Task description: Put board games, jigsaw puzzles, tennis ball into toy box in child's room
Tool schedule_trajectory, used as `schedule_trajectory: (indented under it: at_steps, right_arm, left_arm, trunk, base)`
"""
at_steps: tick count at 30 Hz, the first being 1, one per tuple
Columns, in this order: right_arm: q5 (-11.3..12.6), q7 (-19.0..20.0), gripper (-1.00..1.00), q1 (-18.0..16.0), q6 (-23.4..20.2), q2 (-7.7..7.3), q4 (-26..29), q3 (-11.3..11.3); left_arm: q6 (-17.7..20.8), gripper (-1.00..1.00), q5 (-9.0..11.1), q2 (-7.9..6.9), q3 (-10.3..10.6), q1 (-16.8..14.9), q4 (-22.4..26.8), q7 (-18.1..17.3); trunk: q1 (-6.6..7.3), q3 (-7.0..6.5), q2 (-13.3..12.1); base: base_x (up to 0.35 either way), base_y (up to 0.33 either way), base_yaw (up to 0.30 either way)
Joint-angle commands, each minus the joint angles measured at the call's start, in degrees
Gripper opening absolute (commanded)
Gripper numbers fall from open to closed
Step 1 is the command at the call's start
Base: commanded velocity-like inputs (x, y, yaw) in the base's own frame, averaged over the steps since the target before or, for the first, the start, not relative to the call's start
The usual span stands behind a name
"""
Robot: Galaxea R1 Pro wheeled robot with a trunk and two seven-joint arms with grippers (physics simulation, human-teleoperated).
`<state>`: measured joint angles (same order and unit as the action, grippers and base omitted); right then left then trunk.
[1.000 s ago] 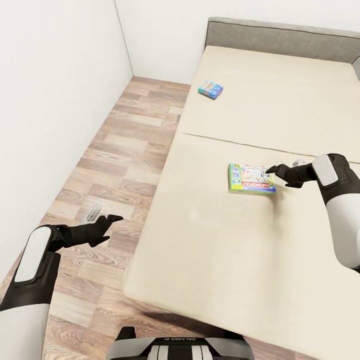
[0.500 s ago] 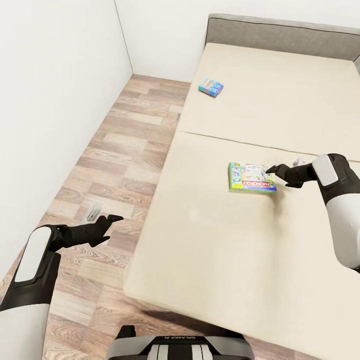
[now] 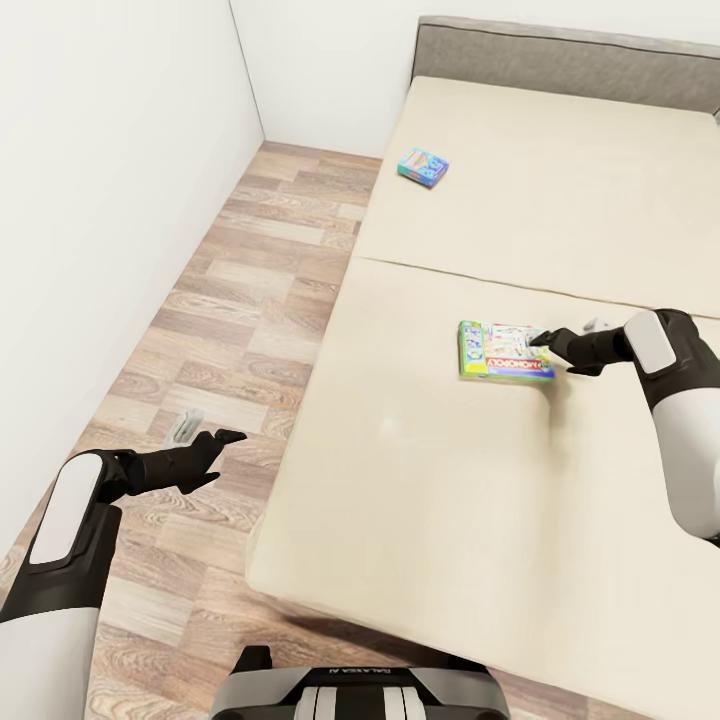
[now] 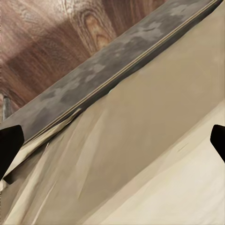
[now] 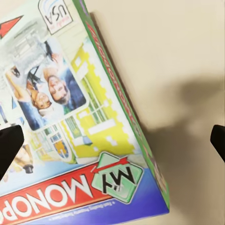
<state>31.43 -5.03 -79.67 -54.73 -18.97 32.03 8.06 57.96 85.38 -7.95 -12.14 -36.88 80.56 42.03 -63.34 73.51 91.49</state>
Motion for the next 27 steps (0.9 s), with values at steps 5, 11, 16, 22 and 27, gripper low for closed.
schedule_trajectory:
  at_steps: [5, 11, 16, 22, 27]
  right_arm:
    - [0.37, 1.61, 1.0, 0.28, -0.1, -0.11, 0.05, 0.06]
    - [0.28, 2.54, 1.0, 0.4, -0.05, -0.16, -0.03, 0.0]
    - [0.27, 2.93, 1.0, 0.56, 0.0, -0.16, -0.1, -0.06]
    - [0.39, 3.13, 1.0, 1.08, 0.63, -0.11, -0.21, -0.11]
    - [0.49, 3.2, 1.0, 1.57, 1.67, -0.06, -0.25, -0.15]
  left_arm:
    - [0.14, 1.0, 0.58, -0.03, -0.03, -0.03, 0.04, 0.59]
    - [0.14, 1.0, 0.58, -0.04, -0.06, -0.03, 0.04, 0.59]
    - [0.14, 1.0, 0.58, -0.04, -0.05, -0.03, 0.04, 0.59]
    - [0.14, 1.0, 0.58, 0.01, -0.01, -0.03, 0.04, 0.59]
    - [0.14, 1.0, 0.58, 0.02, -0.01, -0.03, 0.04, 0.59]
  trunk:
    - [0.0, 0.07, 0.02]
    - [0.0, 0.1, 0.02]
    - [0.0, 0.1, 0.02]
    - [0.0, 0.11, 0.02]
    - [0.0, 0.11, 0.02]
  base:
    - [0.0, 0.0, 0.0]
    - [0.0, 0.0, 0.0]
    - [0.0, 0.0, 0.0]
    - [0.0, 0.0, 0.0]
    - [0.0, 0.0, 0.0]
